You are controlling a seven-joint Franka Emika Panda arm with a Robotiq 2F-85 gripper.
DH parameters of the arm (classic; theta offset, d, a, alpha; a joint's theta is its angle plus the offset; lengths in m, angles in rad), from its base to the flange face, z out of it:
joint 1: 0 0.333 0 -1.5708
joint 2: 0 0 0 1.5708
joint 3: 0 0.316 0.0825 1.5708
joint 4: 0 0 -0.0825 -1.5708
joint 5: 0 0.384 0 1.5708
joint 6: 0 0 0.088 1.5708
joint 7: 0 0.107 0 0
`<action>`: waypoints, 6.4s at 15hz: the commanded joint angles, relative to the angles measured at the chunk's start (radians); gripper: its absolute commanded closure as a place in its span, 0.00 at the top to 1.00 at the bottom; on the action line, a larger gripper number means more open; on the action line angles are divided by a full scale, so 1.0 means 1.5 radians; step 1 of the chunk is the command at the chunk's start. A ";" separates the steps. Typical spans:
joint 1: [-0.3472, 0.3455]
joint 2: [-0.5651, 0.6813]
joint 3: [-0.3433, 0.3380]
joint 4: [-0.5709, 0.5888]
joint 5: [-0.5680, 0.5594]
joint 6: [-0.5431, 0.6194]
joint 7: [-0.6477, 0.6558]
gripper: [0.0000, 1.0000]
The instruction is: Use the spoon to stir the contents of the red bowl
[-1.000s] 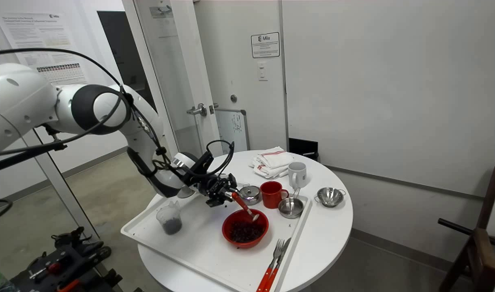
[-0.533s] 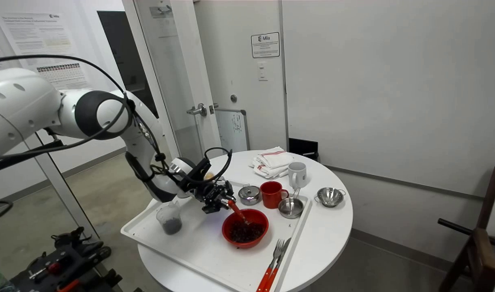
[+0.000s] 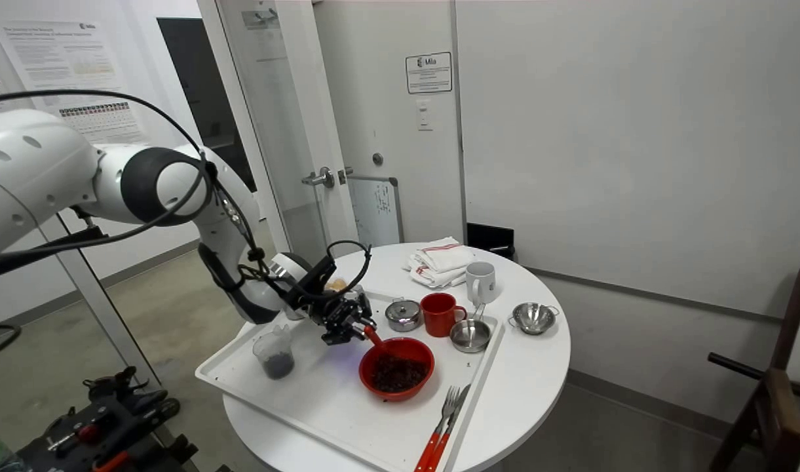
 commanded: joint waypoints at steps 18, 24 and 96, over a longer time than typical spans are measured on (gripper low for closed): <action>-0.052 0.010 -0.025 0.006 0.041 0.020 -0.011 0.05; -0.058 0.009 -0.041 -0.006 0.039 -0.010 -0.011 0.05; -0.043 -0.086 -0.029 0.022 0.065 -0.026 0.049 0.05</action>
